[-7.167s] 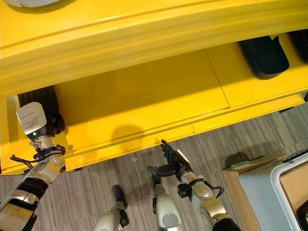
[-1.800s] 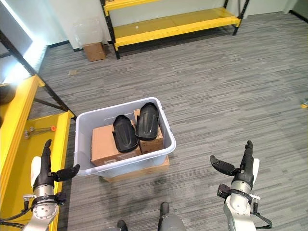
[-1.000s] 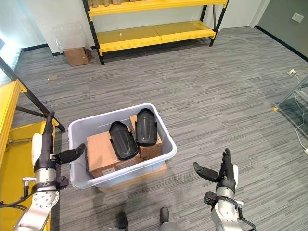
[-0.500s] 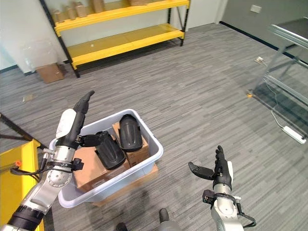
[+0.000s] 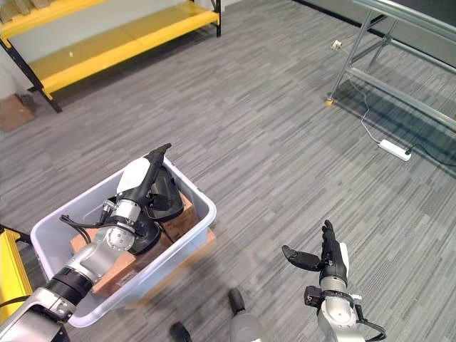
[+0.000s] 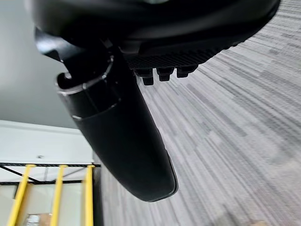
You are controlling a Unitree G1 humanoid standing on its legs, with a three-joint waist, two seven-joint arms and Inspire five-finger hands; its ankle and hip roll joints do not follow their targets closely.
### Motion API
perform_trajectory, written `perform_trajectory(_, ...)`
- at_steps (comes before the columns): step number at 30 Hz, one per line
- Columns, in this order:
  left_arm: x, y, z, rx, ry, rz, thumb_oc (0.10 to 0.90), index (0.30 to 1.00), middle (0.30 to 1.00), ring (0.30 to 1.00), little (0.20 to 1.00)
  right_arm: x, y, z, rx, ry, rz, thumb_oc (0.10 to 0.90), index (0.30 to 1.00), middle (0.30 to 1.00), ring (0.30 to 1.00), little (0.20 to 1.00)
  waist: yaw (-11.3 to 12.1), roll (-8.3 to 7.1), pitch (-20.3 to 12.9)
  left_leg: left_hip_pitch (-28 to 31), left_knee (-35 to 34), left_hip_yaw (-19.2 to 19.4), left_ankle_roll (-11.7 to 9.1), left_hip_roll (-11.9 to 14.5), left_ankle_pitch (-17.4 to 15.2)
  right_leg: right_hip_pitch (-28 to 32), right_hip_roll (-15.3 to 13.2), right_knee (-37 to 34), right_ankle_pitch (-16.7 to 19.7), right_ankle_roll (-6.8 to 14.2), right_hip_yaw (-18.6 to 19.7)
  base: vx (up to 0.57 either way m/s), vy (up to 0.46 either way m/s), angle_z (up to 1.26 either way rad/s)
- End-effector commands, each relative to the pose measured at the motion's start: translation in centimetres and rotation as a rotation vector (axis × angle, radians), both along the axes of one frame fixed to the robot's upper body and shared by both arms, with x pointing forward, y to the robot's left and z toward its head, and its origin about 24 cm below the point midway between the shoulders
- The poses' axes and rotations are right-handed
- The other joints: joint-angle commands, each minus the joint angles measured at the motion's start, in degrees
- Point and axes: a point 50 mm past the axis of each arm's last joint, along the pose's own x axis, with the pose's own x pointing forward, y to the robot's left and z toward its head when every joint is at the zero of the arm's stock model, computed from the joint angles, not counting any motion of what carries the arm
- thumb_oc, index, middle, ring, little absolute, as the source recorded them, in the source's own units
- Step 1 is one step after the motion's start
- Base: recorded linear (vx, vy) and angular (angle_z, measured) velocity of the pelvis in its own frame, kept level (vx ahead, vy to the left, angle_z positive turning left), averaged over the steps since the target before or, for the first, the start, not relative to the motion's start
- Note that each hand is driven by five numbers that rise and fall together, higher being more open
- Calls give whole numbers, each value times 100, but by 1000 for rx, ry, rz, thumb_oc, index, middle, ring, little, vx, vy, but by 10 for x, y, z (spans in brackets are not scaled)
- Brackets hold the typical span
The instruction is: Move parts from the plastic box to the shelf.
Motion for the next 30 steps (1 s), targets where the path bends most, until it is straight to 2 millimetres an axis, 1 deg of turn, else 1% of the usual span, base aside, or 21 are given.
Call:
perform_trajectory(1, 25, 17, 68, -80, -299, 124, 900, 1000, 1000, 1000, 1000, 31, -4, 52, -71, -273, 4, 900, 1000, 1000, 1000, 1000, 148, -198, 190, 8, 82, -117, -186, 345, -298, -145, -116, 755, -792, 281, -22, -158, -14, -6)
perform_trajectory(2, 26, 19, 69, -80, -312, 138, 900, 1000, 1000, 1000, 1000, 32, -2, 53, -70, -280, 3, 900, 1000, 1000, 1000, 1000, 149, -207, 247, -39, 91, -117, -181, 345, -289, -194, -109, 775, -796, 273, -24, -89, -8, -2)
perform_trajectory(5, 26, 19, 69, -80, -314, 141, 900, 1000, 1000, 1000, 1000, 33, -2, 53, -70, -281, 3, 900, 1000, 1000, 1000, 1000, 148, -209, 253, -53, 96, -118, -180, 346, -289, -207, -108, 782, -798, 272, -24, -26, -3, 0)
perform_trajectory(6, 27, 21, 70, -84, -332, 160, 900, 1000, 1000, 1000, 1000, 33, -1, 53, -66, -285, 2, 900, 1000, 1000, 1000, 1000, 153, -224, 314, -90, 97, -119, -179, 342, -278, -246, -103, 789, -791, 263, -27, -159, -32, -3)
perform_trajectory(7, 24, 29, 76, -100, -436, 229, 900, 1000, 1000, 1000, 1000, 33, 1, 53, -51, -297, -13, 900, 1000, 1000, 1000, 1000, 191, -268, 469, -200, 78, -142, -168, 335, -250, -369, -90, 805, -782, 246, -41, -205, -55, -2)
perform_trajectory(9, 16, 39, 80, -148, -531, 293, 900, 1000, 1000, 1000, 1000, 29, 1, 51, -37, -309, -38, 900, 1000, 1000, 1000, 1000, 248, -287, 547, -258, 62, -188, -157, 331, -235, -414, -103, 808, -778, 242, -87, -157, -69, 12)
perform_trajectory(10, 6, 48, 76, -293, -574, 344, 900, 1000, 1000, 1000, 1000, 25, 1, 48, -27, -316, -63, 900, 1000, 1000, 1000, 1000, 350, -297, 599, -290, 57, -235, -157, 341, -227, -413, -130, 818, -791, 244, -155, -88, -64, 15)
perform_trajectory(11, -1, 51, 70, -289, -580, 353, 900, 1000, 1000, 1000, 1000, 23, 1, 47, -20, -315, -75, 900, 1000, 1000, 1000, 1000, 424, -295, 624, -320, 66, -275, -157, 343, -213, -402, -132, 864, -827, 236, -208, -71, -54, 4)
perform_trajectory(13, -6, 52, 61, -275, -535, 360, 900, 1000, 1000, 1000, 1000, 22, 1, 47, -17, -313, -81, 900, 1000, 1000, 1000, 1000, 491, -299, 664, -380, 114, -322, -163, 349, -198, -414, -137, 932, -860, 216, -277, -41, -24, 18)
perform_trajectory(14, -8, 49, 53, -246, -489, 355, 900, 1000, 1000, 1000, 1000, 22, 3, 47, -19, -321, -88, 900, 1000, 1000, 1000, 1000, 547, -306, 714, -423, 131, -360, -167, 349, -186, -423, -138, 962, -882, 194, -326, -43, -16, 29)
perform_trajectory(15, -9, 48, 50, -237, -481, 352, 900, 1000, 1000, 1000, 1000, 23, 3, 48, -20, -329, -92, 900, 1000, 1000, 1000, 1000, 565, -310, 732, -434, 132, -369, -166, 351, -183, -425, -138, 964, -886, 191, -336, -40, -9, 23)
perform_trajectory(18, -7, 46, 47, -219, -474, 358, 900, 1000, 1000, 1000, 1000, 26, 3, 50, -21, -344, -96, 900, 1000, 1000, 1000, 1000, 601, -313, 789, -463, 102, -389, -164, 352, -161, -443, -136, 960, -900, 179, -365, -25, 10, 10)
perform_trajectory(24, -2, 48, 45, -219, -434, 353, 900, 1000, 1000, 1000, 1000, 28, 3, 51, -24, -347, -99, 900, 1000, 1000, 1000, 1000, 602, -329, 866, -487, 71, -390, -173, 358, -140, -496, -126, 963, -882, 190, -376, -6, 9, 3)
perform_trajectory(28, 1, 43, 37, -169, -395, 331, 900, 1000, 1000, 1000, 1000, 28, 3, 51, -26, -345, -94, 900, 1000, 1000, 1000, 1000, 589, -358, 937, -516, 85, -358, -173, 373, -136, -539, -142, 952, -843, 209, -378, 0, 0, 0)
perform_trajectory(30, 3, 38, 38, -123, -388, 294, 900, 1000, 1000, 1000, 1000, 29, 3, 51, -24, -346, -89, 900, 1000, 1000, 1000, 1000, 573, -359, 990, -540, 92, -346, -175, 371, -135, -575, -146, 946, -822, 214, -364, 0, 0, 0)
